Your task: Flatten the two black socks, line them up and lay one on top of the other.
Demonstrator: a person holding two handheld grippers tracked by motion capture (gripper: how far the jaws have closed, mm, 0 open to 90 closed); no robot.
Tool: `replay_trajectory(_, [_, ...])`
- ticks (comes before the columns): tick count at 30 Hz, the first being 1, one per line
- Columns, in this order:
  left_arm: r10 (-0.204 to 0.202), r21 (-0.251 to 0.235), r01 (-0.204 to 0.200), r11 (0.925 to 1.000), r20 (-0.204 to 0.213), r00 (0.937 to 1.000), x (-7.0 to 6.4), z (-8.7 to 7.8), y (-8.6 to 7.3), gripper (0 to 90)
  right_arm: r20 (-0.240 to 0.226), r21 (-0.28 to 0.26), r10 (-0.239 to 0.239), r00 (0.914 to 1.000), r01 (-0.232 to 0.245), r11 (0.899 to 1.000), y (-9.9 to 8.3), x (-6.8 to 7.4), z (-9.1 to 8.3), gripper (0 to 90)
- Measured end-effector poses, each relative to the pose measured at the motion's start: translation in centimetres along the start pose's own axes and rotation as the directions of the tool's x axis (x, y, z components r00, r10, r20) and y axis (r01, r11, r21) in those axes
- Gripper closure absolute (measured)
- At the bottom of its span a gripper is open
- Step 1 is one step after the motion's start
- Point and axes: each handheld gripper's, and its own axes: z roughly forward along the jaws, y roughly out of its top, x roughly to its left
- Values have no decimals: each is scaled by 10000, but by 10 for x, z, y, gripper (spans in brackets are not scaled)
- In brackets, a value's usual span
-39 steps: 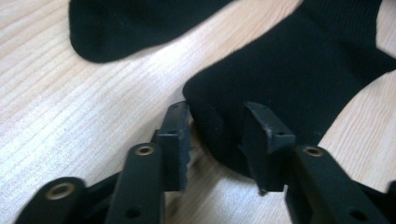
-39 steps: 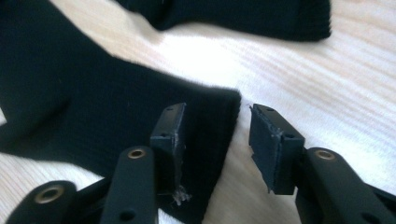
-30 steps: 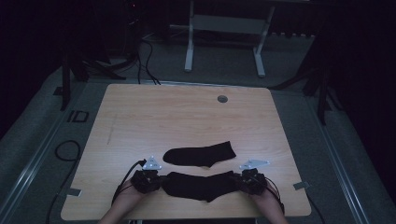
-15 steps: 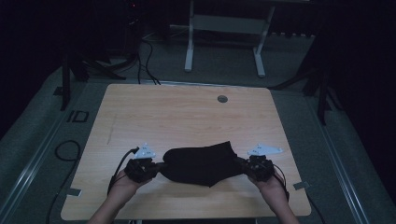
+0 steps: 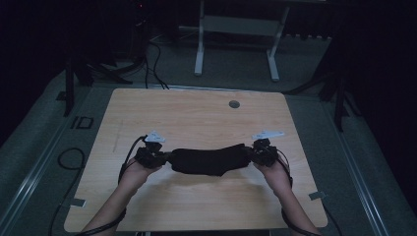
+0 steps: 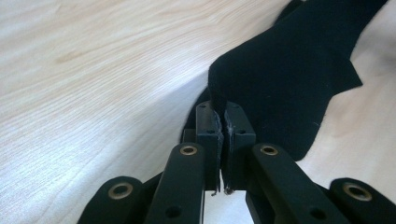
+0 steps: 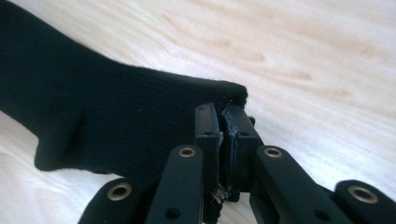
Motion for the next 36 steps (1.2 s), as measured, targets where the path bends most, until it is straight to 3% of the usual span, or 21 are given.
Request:
replay_trajectory(8, [-162, 558, 165, 9983, -58, 9999, 11, 31, -6, 868, 402, 567, 221, 9989, -244, 9981, -12, -11, 29, 849])
replay_trajectory(16, [-278, 596, 287, 9978, -164, 9995, 16, 39, -11, 867, 561, 699, 237, 9981, -276, 9972, -19, -14, 38, 837])
replay_trajectory(24, [-154, 529, 189, 9984, -662, 9977, 22, 44, -4, 866, 563, 653, 325, 9979, -361, 9972, -19, -12, 40, 817])
replay_trajectory(27, [-99, 550, 131, 9984, -575, 9983, 22, 44, -2, 859, 517, 670, 365, 9980, -400, 9969, -18, -13, 40, 787])
replay_trajectory(29, [-38, 528, 66, 9986, -525, 9986, 21, 43, -2, 797, 487, 645, 427, 9979, -458, 9969, -17, -13, 39, 744])
replay_trajectory(31, [32, 429, -13, 9991, -452, 9990, 21, 41, -3, 673, 542, 588, 417, 9977, -449, 9973, -17, -13, 38, 720])
replay_trajectory(32, [69, 81, -67, 9999, -289, 9996, 19, 37, -3, 673, 579, 489, 404, 9975, -433, 9979, -16, -12, 36, 684])
replay_trajectory(33, [212, 37, -211, 9998, -378, 9991, 17, 35, -3, 559, 659, 411, 178, 9977, -205, 9989, -14, -11, 32, 594])
replay_trajectory(36, [376, -163, -383, 9991, -393, 9985, 13, 29, -1, 443, 657, 232, 145, 9977, -161, 9996, -9, -10, 26, 510])
